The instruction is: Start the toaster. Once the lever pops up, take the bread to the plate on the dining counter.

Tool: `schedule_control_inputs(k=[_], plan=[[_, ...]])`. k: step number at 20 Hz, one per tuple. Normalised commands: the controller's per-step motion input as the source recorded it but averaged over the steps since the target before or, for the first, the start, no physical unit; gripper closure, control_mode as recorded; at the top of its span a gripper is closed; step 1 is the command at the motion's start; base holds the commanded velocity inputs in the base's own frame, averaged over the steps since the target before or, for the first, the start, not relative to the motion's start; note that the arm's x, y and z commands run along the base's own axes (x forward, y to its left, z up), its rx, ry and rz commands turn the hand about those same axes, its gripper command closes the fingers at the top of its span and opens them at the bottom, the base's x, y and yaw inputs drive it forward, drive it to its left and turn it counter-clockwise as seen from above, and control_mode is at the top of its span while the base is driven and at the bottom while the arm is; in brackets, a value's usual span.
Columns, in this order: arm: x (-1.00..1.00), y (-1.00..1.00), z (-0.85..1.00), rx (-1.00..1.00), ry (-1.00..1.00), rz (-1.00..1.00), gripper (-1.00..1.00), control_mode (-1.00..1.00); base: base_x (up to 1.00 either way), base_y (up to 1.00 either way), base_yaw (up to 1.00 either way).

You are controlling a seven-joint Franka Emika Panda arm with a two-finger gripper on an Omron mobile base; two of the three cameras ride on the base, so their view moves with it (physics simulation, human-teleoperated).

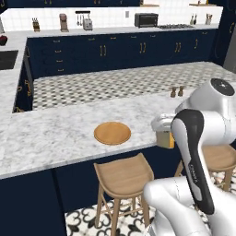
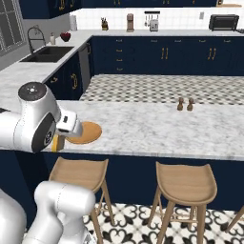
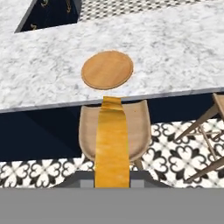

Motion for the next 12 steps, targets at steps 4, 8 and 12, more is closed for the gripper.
schedule_control_inputs(k=[4,8,12], plan=[[0.47,0.07,0.00,0.50,0.03,0.06,1.00,-1.00,0.00,0.00,0.00],[0.72,0.05,0.00,0.37,0.00,0.01,1.00,-1.00,0.00,0.00,0.00],[0.90,0.12,-0.12,0.24,0.03,0.00,1.00,-1.00,0.00,0.00,0.00]])
